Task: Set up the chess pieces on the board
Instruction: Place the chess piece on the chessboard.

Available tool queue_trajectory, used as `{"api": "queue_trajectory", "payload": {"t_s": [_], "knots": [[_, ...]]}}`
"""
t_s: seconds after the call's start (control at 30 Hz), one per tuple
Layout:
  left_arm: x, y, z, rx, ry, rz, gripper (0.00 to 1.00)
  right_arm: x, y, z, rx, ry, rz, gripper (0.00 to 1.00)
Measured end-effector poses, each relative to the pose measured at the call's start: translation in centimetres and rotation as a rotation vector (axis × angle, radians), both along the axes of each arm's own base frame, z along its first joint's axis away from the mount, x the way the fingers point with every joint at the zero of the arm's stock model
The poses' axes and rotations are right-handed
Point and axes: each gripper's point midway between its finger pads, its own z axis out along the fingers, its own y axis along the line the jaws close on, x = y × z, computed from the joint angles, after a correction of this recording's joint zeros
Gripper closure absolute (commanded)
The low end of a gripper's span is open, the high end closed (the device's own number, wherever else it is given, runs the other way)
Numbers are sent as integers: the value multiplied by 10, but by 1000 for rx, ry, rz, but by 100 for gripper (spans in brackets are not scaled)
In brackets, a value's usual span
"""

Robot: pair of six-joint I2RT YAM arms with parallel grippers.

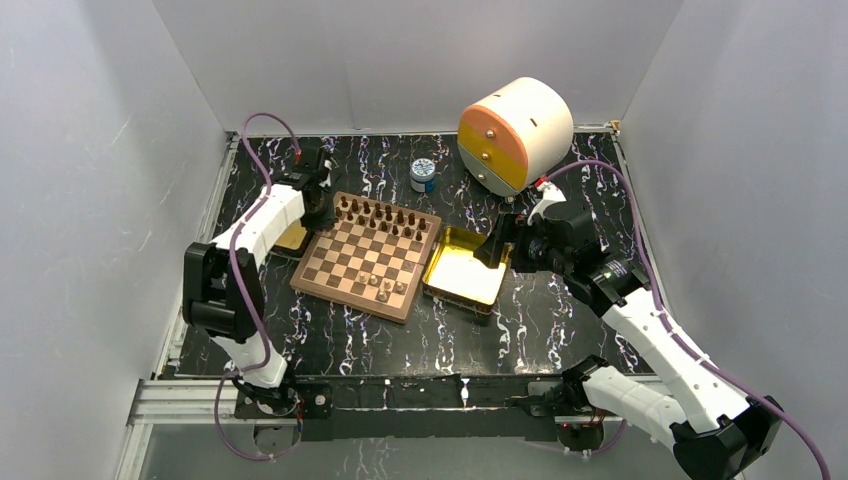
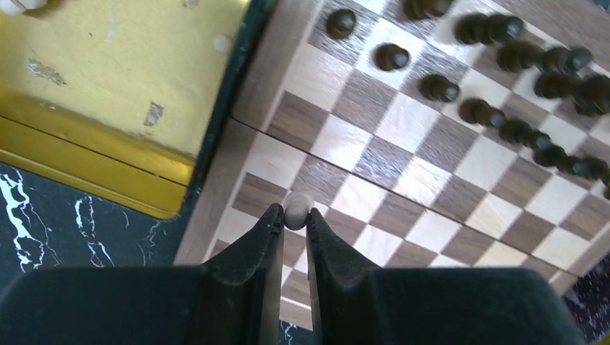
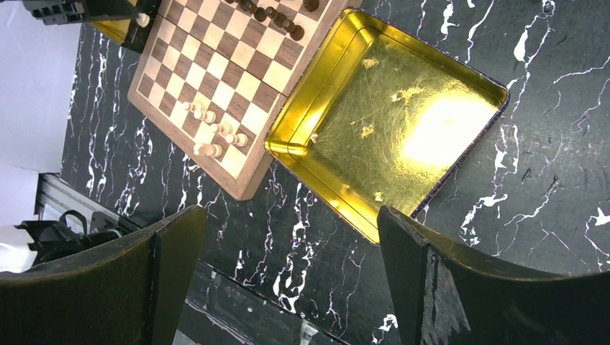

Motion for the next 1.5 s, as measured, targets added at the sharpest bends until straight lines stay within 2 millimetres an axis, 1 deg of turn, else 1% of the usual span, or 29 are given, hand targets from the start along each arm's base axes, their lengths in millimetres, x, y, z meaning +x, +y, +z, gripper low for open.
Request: {"api": "queue_trajectory", "payload": {"t_s": [0.23, 0.33, 0.47, 0.67, 0.8, 1.1, 1.33, 1.5], "knots": [[-23, -29, 16, -7, -32, -88, 88, 1, -1, 0, -5, -3, -9, 1], [-34, -36, 16, -9, -32, -111, 88, 1, -2, 0, -6, -2, -10, 1], [-52, -42, 5, 0, -4, -129, 88, 1, -2, -1, -7, -3, -13, 1], [-70, -45, -17, 11, 43, -137, 88, 1, -2, 0, -6, -2, -14, 1], [-73, -49, -22, 7, 44, -140, 88, 0, -3, 0, -5, -2, -14, 1], [-79, -68, -30, -5, 33, -170, 88, -2, -4, -1, -5, 12, -19, 1], [-80, -68, -31, 10, 26, -168, 88, -2, -4, -2, -4, 14, -20, 1], [-86, -63, -39, 27, 43, -162, 88, -2, -4, -2, -2, 16, -22, 1]]}}
